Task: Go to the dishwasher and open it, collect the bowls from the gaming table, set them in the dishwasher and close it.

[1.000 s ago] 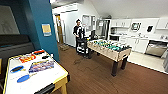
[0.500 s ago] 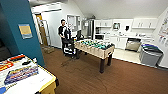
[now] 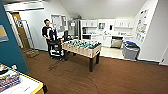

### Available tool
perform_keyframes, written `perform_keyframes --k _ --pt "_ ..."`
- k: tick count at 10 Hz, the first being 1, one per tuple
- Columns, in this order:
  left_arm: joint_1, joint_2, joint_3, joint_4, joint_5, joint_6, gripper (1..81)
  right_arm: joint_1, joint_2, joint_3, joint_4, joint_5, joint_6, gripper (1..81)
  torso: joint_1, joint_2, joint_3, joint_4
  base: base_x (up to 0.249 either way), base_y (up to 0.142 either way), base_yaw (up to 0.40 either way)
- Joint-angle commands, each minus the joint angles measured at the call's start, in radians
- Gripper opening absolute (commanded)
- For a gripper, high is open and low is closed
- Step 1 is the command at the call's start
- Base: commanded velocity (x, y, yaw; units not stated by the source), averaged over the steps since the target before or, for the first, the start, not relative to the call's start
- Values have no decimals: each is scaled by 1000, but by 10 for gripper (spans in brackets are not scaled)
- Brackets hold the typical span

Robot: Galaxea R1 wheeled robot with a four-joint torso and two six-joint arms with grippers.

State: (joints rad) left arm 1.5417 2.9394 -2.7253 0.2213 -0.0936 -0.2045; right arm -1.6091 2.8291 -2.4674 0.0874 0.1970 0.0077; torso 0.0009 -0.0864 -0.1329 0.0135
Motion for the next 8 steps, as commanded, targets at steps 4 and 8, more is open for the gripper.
perform_keyframes --k 4,8 --pt "-41 -11 -5 10 54 8 10 42 -14 7 -15 -53 -2 10 0 0 0 0 0 0 -400" --pt "-41 -12 -4 7 49 8 10 42 -12 7 -15 -53 -2 10 0 0 0 0 0 0 -169"
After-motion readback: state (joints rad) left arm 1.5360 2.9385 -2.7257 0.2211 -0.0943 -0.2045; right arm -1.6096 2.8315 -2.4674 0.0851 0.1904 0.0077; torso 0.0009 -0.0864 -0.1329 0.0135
